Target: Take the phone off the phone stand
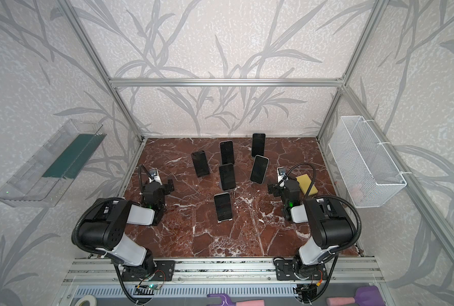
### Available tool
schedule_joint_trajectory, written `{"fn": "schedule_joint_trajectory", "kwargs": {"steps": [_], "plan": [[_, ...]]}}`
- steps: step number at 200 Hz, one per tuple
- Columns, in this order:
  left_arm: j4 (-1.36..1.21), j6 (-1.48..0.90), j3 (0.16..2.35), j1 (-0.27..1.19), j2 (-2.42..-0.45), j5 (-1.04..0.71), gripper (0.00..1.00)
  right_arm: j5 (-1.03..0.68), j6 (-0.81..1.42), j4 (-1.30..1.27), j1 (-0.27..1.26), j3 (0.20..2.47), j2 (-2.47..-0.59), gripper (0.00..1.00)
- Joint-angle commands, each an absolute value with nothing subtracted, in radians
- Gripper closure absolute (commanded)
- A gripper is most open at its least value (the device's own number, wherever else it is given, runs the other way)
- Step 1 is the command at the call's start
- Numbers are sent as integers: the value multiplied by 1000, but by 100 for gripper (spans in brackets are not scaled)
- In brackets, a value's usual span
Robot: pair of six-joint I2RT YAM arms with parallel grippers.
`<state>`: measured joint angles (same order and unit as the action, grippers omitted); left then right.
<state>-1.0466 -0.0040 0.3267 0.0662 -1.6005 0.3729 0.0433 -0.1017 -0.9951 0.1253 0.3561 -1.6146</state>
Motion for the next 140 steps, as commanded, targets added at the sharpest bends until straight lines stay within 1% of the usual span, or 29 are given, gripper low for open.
{"fn": "schedule_joint_trajectory", "kwargs": {"steps": [1,140], "plan": [[-1045,-14,347,60,-1590,373,1,43,-104,-1002,127,365,-1589,1],[-1041,-17,348,60,-1589,369,1,42,-103,-1001,127,366,-1589,1]]}}
